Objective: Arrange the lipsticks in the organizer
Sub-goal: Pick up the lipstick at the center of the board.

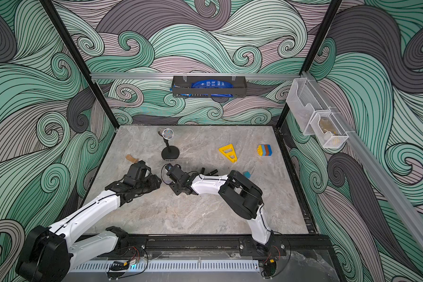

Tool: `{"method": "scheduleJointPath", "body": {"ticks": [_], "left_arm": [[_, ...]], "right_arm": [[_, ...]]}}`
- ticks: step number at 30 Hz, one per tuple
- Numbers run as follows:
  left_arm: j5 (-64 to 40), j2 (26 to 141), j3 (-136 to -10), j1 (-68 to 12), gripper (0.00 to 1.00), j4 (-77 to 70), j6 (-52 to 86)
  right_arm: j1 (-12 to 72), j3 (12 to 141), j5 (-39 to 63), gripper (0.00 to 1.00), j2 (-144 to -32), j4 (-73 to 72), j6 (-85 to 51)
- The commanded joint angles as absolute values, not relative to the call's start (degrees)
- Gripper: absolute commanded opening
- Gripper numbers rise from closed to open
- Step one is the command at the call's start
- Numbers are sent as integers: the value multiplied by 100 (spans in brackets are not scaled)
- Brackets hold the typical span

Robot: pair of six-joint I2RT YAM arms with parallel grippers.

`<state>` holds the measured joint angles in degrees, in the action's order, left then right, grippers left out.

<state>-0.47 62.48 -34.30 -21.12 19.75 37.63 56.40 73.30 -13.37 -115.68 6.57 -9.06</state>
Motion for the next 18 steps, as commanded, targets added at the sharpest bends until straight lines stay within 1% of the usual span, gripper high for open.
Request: {"method": "scheduleJointPath", "body": {"ticks": [1, 13, 18], "left_arm": [[1, 6267, -3480, -2074, 53, 2072, 3785], [35, 6192, -3507, -2065, 52, 2175, 3797], [78, 6127, -3531, -2050, 51, 2245, 3806]], "right_arm": [[5672, 7550, -1253, 54, -11740, 557, -822], [5757, 7790, -1116, 52, -12128, 580, -835], [5823, 7785, -1112, 49, -12191, 613, -848]]}}
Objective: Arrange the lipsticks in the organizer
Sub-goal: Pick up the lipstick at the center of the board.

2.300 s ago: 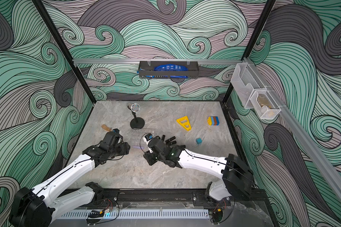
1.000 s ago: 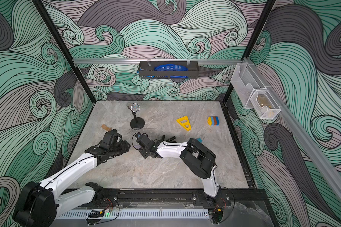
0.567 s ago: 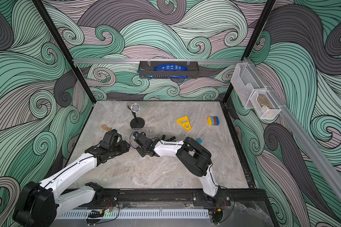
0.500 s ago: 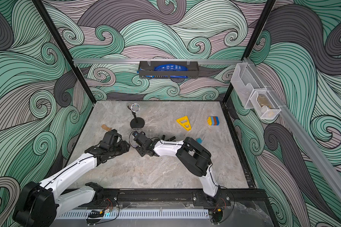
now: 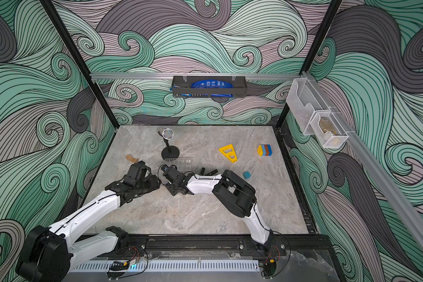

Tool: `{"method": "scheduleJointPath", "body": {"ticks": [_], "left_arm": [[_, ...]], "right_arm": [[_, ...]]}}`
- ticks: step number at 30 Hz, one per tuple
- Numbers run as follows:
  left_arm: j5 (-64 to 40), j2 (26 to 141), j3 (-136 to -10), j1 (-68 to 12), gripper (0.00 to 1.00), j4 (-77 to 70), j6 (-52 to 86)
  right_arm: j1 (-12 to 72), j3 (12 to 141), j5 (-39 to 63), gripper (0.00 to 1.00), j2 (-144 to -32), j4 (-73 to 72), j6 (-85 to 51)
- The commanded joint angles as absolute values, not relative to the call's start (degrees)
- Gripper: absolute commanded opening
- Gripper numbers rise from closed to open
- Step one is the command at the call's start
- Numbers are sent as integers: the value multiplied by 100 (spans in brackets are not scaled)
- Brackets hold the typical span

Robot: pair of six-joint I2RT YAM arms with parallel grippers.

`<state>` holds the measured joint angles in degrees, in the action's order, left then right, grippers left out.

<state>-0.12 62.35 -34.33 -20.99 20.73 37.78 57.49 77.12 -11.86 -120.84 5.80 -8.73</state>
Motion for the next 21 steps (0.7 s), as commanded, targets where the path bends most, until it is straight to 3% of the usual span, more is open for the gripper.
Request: {"method": "scheduleJointPath", "body": {"ticks": [1, 15, 21], "left_arm": [[79, 6112, -3529, -2046, 51, 2258, 3806], [277, 5900, -3733, -1916, 49, 2788, 3763], [421, 5811, -4085, -1791, 49, 3259, 3551]], "right_arm": [[5835, 7775, -1108, 48, -12185, 616, -852], [5950, 8331, -1116, 44, -12608, 941, -1244], [5998, 8403, -931, 35, -12643, 893, -1404]]}}
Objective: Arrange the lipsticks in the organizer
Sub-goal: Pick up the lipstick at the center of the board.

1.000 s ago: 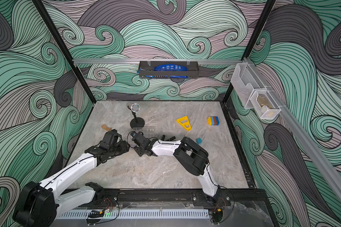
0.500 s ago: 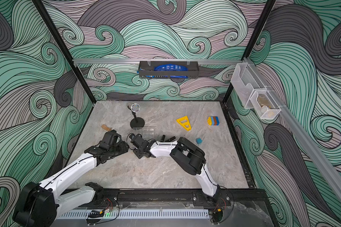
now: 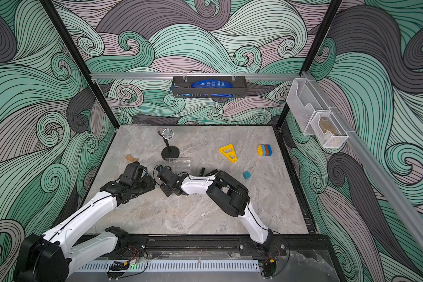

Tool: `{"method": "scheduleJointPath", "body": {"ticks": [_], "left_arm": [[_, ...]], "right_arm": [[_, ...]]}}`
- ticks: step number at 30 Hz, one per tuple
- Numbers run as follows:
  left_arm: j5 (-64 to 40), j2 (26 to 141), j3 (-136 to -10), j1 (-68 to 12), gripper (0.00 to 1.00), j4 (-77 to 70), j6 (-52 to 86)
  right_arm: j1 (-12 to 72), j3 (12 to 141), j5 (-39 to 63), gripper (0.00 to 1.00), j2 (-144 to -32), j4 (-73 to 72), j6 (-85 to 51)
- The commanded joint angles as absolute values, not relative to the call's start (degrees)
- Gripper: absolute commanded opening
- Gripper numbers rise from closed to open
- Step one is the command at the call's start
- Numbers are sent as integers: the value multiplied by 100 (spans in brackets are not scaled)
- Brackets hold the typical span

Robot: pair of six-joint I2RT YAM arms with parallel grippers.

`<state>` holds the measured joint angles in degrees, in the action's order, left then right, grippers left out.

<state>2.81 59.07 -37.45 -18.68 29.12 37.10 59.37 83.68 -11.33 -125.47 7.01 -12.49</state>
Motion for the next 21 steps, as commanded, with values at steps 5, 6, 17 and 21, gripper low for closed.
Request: {"method": "scheduleJointPath", "body": {"ticks": [5, 6, 17, 21], "left_arm": [[316, 5710, -4561, -1714, 50, 3671, 3311], [259, 5672, -4661, -1695, 50, 3731, 3267], [-1224, 5528, -5196, -1687, 61, 3519, 2428], [-1424, 5431, -4885, -1807, 64, 2919, 2589]], "right_arm": [[6032, 8146, -675, 27, -12270, 812, -1561], [6037, 8043, -556, 26, -12128, 742, -1621], [5797, 6727, -153, 23, -10443, 273, -2138], [5433, 6061, 158, 21, -9725, 58, -2373]]}}
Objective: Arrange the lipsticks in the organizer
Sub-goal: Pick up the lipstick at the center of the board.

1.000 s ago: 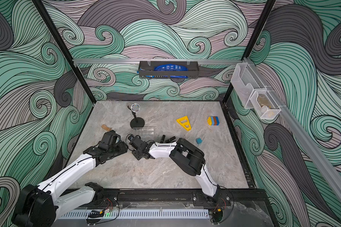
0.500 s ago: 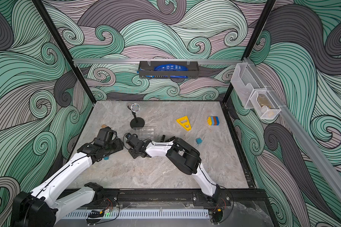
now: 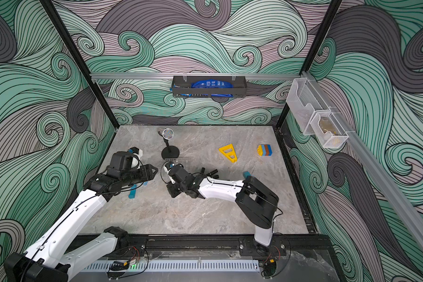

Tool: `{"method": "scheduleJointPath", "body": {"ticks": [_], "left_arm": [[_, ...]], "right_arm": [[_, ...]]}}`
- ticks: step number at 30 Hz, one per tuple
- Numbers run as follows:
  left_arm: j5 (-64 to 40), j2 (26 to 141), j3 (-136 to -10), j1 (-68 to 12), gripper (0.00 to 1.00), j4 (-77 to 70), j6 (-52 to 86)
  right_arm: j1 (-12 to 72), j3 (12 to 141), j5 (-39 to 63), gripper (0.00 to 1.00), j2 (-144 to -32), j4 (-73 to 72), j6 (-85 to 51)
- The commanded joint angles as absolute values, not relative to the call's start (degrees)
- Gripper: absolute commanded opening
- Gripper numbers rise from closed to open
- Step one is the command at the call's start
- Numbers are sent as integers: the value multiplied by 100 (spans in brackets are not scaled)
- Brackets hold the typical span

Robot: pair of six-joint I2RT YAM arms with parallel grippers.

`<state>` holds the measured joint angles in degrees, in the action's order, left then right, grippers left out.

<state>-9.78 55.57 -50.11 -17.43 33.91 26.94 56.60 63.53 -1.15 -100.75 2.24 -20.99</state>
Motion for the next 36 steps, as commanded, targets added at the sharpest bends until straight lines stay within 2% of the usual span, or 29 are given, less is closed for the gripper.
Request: {"method": "scheduleJointPath", "body": {"ticks": [1, 8, 14, 18, 22, 27, 31, 36], "left_arm": [[-1395, 5387, -4738, -1885, 64, 2756, 2674], [-734, 4818, -3595, -2926, 72, 1267, 3384], [-1006, 4838, -2956, -3616, 76, 373, 4009], [-1367, 4932, -2726, -3814, 74, -221, 4292], [-1155, 4639, -2672, -3845, 71, 173, 4189], [-1494, 4670, -2189, -3846, 69, -1212, 4757], [-2113, 5072, -2385, -3866, 73, -1622, 4914], [-2142, 5074, -2298, -3867, 71, -2306, 5110]], "right_arm": [[5316, 5903, 239, 21, -9534, 12, -2437], [4598, 5095, 751, 20, -8219, -156, -3011], [4179, 4488, 1252, 20, -7489, -978, -3800], [4181, 4337, 1456, 19, -7393, -1376, -4278], [4168, 4304, 1529, 19, -7350, -1514, -4401], [4177, 4176, 1587, 19, -7295, -1886, -4591], [4176, 4140, 1635, 19, -7305, -2219, -4855], [4276, 3882, 1758, 19, -7276, -2846, -5300]]}}
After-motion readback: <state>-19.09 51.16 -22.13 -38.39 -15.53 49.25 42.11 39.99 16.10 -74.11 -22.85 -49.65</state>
